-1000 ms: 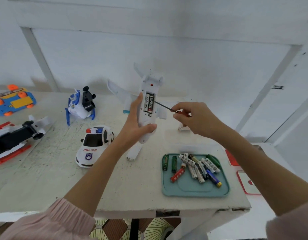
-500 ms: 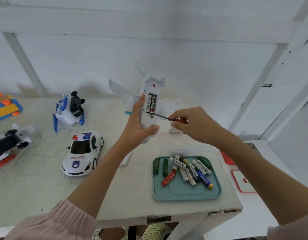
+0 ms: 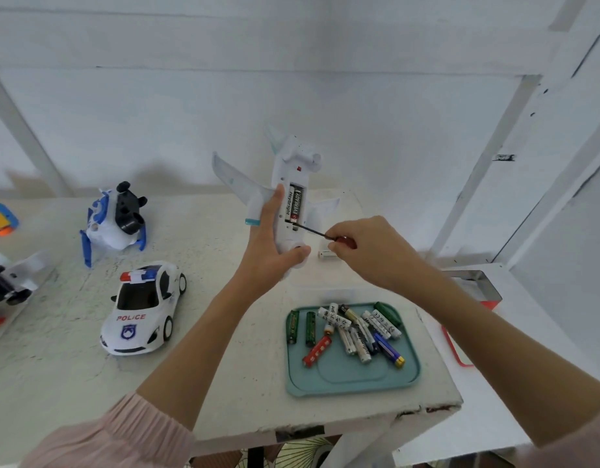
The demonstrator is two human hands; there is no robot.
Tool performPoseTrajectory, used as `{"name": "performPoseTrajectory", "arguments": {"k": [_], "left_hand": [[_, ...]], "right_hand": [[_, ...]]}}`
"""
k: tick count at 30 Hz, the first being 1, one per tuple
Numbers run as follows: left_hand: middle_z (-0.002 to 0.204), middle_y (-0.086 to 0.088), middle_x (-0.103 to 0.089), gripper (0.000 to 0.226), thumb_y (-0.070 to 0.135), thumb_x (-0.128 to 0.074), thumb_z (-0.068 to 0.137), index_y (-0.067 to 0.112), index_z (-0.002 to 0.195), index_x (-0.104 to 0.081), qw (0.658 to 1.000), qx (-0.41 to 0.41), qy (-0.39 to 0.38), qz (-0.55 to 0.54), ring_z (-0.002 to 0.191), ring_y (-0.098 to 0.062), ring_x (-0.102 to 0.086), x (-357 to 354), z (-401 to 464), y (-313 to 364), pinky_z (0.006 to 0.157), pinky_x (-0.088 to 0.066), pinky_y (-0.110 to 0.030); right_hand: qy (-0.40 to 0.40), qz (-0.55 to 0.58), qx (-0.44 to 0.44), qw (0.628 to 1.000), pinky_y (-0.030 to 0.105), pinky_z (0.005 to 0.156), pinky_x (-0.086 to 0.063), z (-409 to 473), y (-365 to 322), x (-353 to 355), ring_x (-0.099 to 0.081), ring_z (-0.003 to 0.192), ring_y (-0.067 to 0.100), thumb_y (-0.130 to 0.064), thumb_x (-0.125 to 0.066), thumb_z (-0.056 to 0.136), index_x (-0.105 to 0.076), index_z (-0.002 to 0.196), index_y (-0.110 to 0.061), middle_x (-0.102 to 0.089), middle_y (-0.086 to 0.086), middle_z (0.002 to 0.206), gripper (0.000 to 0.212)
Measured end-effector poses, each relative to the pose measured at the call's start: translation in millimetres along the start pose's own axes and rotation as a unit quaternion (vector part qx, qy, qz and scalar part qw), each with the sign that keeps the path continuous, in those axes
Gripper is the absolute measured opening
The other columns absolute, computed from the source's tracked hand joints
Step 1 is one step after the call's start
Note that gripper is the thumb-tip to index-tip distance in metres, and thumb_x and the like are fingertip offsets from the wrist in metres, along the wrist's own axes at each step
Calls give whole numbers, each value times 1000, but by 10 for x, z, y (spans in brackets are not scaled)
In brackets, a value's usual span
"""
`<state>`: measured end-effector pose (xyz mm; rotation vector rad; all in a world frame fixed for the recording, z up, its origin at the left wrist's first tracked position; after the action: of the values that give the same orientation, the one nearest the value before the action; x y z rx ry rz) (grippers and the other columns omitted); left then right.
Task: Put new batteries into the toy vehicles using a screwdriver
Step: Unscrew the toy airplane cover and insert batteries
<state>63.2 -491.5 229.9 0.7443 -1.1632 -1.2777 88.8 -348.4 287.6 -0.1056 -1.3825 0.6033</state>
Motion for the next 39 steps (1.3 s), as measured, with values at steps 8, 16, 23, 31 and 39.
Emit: {"name": "performPoseTrajectory", "arguments": {"k": [8, 16, 23, 31, 39], "left_hand": [[144, 8, -29, 92, 1, -66, 83, 41, 143, -9, 997, 19, 11, -80, 123, -9, -44, -23, 155, -9, 86, -47, -11], [133, 20, -34, 93, -1, -68, 81, 47, 139, -13, 998, 6, -33, -44, 107, 13, -49, -32, 296, -27, 77, -47, -7], [143, 7, -32, 89, 25, -69, 70, 64, 129, -14, 998, -12, -62, 30, 123, -11, -46, 9, 463, 59, 91, -48, -23], [146, -3, -31, 88, 41, -70, 64, 75, 124, -16, 989, -16, -102, 103, 126, -22, -43, 16, 546, 36, 103, -44, -40], [144, -2, -29, 90, 27, -67, 70, 64, 134, -15, 978, -35, -129, 161, 122, -18, -40, -34, 569, -31, 98, -42, -28]], "right_hand": [[100, -44, 56, 992, 43, 59, -51, -106, 118, -184, -59, 67, 31, -21, -45, 95, -60, 117, -10, -64, 9, 84, 29], [133, -10, 65, 989, 42, 57, -52, -85, 254, -63, -62, 67, 27, -21, -53, 86, -67, 106, -9, -69, 6, 81, 27], [87, -54, 59, 993, 33, 72, -49, 71, 288, 109, -62, 86, 20, -22, -56, 89, -67, 109, -20, -70, -4, 97, 23], [129, -73, 7, 989, 35, 70, -47, 323, 479, 409, -58, 80, 25, -29, -58, 88, -53, 105, -15, -66, 3, 91, 22], [99, -133, 26, 986, 29, 63, -40, 424, 471, 460, -54, 73, 24, -26, -58, 87, -53, 93, -13, -60, 1, 78, 15]]}}
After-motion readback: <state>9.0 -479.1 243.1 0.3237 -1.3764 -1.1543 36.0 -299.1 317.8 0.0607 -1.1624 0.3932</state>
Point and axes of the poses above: each hand's wrist, its own z-axis towards the middle knuckle, its own x-axis out of the back of the hand, y = z × x, the point moved 6 cm from there along z, towards the middle knuckle
